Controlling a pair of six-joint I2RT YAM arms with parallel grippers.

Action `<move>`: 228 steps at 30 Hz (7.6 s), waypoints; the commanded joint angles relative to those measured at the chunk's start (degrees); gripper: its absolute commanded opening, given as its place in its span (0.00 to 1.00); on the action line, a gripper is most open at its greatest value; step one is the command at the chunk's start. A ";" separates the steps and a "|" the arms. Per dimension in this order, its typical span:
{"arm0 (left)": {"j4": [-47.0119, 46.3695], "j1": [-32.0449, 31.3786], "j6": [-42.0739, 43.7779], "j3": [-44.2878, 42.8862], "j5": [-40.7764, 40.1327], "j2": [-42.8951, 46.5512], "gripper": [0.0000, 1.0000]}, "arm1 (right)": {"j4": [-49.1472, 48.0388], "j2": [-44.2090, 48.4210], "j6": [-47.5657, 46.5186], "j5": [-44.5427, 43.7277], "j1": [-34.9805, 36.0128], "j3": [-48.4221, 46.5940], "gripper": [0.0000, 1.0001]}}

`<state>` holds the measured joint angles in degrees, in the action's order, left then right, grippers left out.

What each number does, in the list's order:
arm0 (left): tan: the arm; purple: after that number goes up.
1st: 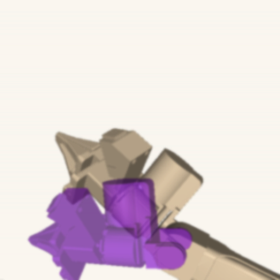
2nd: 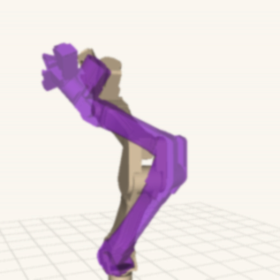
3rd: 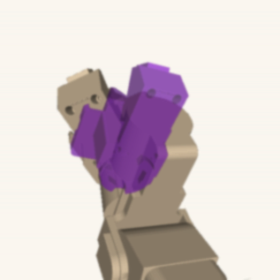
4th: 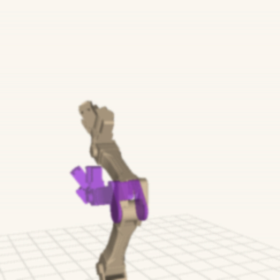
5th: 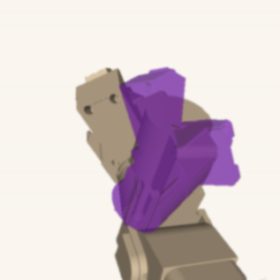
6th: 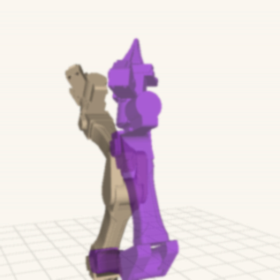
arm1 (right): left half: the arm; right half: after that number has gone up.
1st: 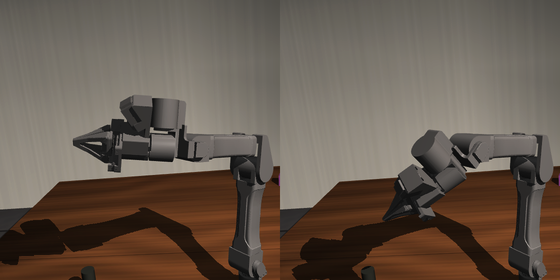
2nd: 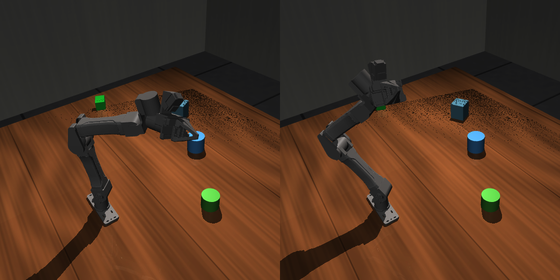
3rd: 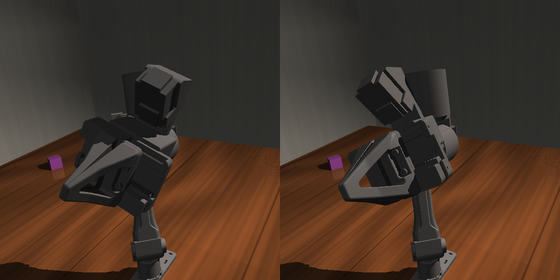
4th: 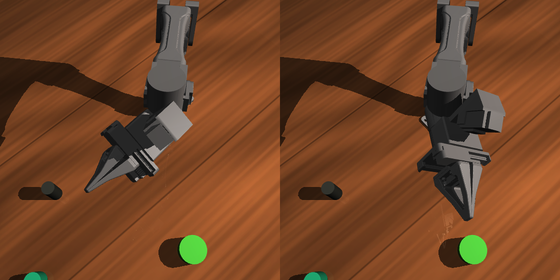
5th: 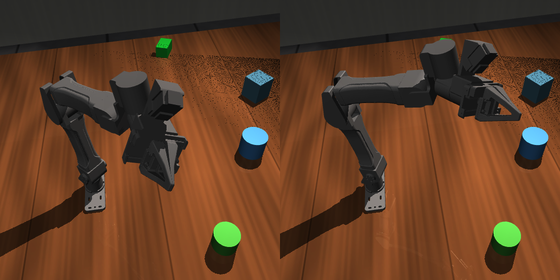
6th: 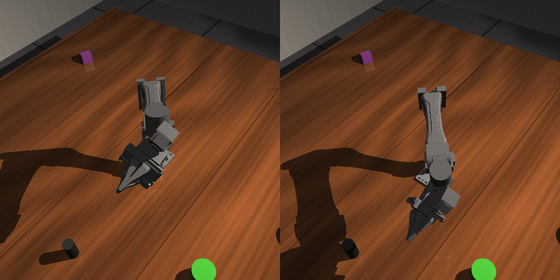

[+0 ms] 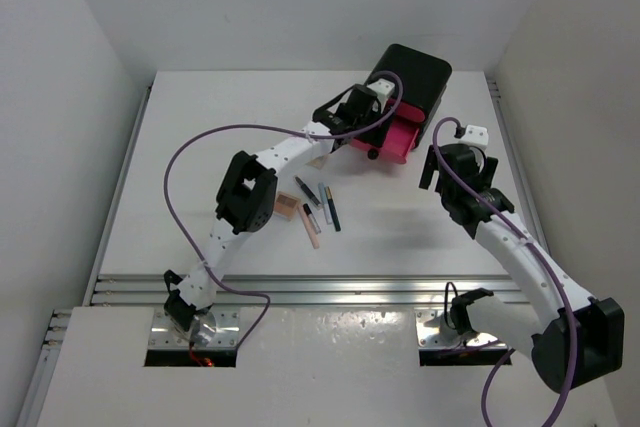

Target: Organize the makeup

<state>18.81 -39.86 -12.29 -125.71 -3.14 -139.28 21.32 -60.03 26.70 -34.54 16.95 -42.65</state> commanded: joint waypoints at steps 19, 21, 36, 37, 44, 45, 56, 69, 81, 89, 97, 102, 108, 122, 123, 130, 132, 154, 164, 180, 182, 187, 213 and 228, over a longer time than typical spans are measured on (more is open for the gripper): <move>-1.85 -0.40 6.49 -6.29 -3.54 3.66 0.95 | -0.49 0.88 -1.03 0.09 -0.34 -0.50 0.99; -1.15 -0.40 7.28 -7.78 -4.33 4.54 0.96 | -0.41 1.23 -1.12 0.09 -0.51 -0.50 0.99; 10.64 12.34 3.95 10.73 3.49 18.25 1.00 | 2.41 0.88 0.81 3.17 -0.25 -0.76 1.00; 10.64 12.96 3.94 13.97 4.18 18.26 1.00 | 2.41 0.62 0.90 3.60 -0.16 -0.68 1.00; 10.64 12.96 8.25 32.84 3.58 25.80 1.00 | 4.25 -0.09 1.51 4.75 0.01 -2.61 1.00; 10.64 12.96 9.03 35.77 4.45 27.82 1.00 | 4.43 -0.09 1.86 5.19 0.88 -2.52 1.00; 11.78 9.45 11.25 57.33 6.21 41.02 1.00 | 4.87 -0.88 3.54 6.07 0.89 -1.64 1.00; 11.78 10.06 10.54 56.63 3.57 35.92 1.00 | 6.71 3.16 4.15 4.14 0.80 1.43 1.00; 8.18 10.59 7.12 61.11 1.91 31.71 1.00 | 7.24 4.22 4.24 2.03 0.89 1.70 1.00; 7.65 14.01 6.41 62.17 2.43 31.18 0.86 | 7.59 5.10 4.50 1.59 0.98 2.40 1.00; 7.65 15.16 7.55 63.84 4.89 32.85 0.56 | 7.16 5.01 4.50 0.88 0.98 2.49 1.00; 8.17 17.00 8.16 60.60 6.04 33.38 0.49 | 6.89 4.57 4.50 0.88 0.98 2.14 1.00; 10.80 18.76 8.69 49.71 2.71 33.90 0.48 | 6.54 4.04 5.12 0.18 0.89 2.14 1.00; 10.12 6.91 0.79 3.12 5.77 15.28 0.48 | 6.98 2.81 7.49 0.36 -0.25 1.96 1.00; 9.50 5.42 -0.09 1.36 5.77 13.36 0.48 | 7.24 3.34 7.32 0.18 -0.42 1.96 1.00; 4.31 0.40 -2.03 -1.56 1.56 8.33 0.48 | 8.03 4.74 5.82 -0.35 -0.95 3.45 1.00; 3.70 -1.00 -2.03 -2.96 0.24 6.49 0.49 | 8.21 5.27 4.77 -0.17 -1.22 3.63 1.00; -1.14 -3.30 0.61 -4.28 -3.37 -1.08 0.67 | 7.86 5.89 1.78 -0.35 -2.36 3.98 1.00; -1.14 -3.30 4.81 -3.66 -6.17 1.38 1.00 | 7.51 5.10 0.38 1.41 -2.10 3.10 1.00; 11.07 3.46 15.46 5.45 -10.92 25.68 1.00 | 10.22 -13.61 -0.51 -4.56 10.03 -21.29 1.00; 13.00 7.40 15.46 10.72 -12.32 30.28 1.00 | 10.06 -18.59 0.46 -3.96 13.19 -24.65 1.00; 19.06 17.16 12.22 27.42 -12.43 42.41 1.00 | 9.70 -31.25 9.12 5.09 18.28 -36.58 1.00; 17.23 34.85 3.85 58.83 0.07 60.97 1.00 | 18.49 -86.04 26.65 -5.53 24.89 -86.36 0.99; 17.23 34.85 4.38 58.83 -0.55 60.97 1.00 | 25.88 -90.35 40.00 0.08 22.69 -86.29 0.99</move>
<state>37.15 -4.58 -7.99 -66.74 -3.66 -80.07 43.97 -149.08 62.06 -37.17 40.14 -128.60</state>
